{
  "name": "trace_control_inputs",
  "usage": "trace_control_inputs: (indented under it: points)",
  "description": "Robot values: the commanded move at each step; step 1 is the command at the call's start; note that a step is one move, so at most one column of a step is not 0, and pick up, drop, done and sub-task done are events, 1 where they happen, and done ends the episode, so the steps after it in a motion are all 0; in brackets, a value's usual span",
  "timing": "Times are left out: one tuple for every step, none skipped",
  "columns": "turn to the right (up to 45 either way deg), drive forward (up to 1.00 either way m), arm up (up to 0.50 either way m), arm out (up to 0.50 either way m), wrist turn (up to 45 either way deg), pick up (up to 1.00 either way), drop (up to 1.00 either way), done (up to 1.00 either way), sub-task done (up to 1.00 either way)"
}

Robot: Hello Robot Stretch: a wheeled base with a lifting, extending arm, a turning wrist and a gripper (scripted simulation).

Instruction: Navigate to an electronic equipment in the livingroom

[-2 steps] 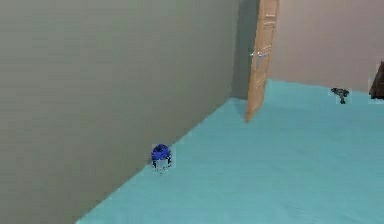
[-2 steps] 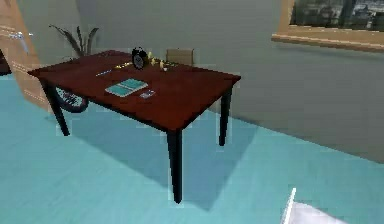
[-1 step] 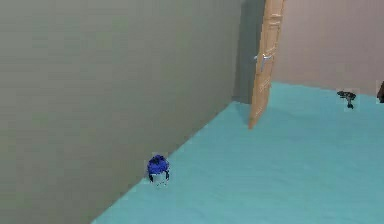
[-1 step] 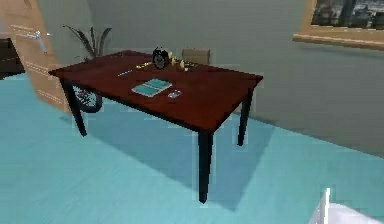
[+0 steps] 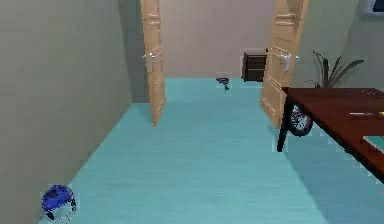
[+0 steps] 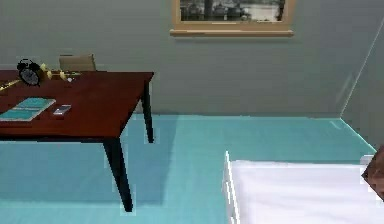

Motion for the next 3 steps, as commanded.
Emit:
trace_control_inputs:
  points:
    - [0.0, 1.0, 0.0, 0.0, 0.0, 0.0, 0.0, 0.0, 0.0]
    - [0.0, 1.0, 0.0, 0.0, 0.0, 0.0, 0.0, 0.0, 0.0]
    - [9.0, 0.0, 0.0, 0.0, 0.0, 0.0, 0.0, 0.0, 0.0]
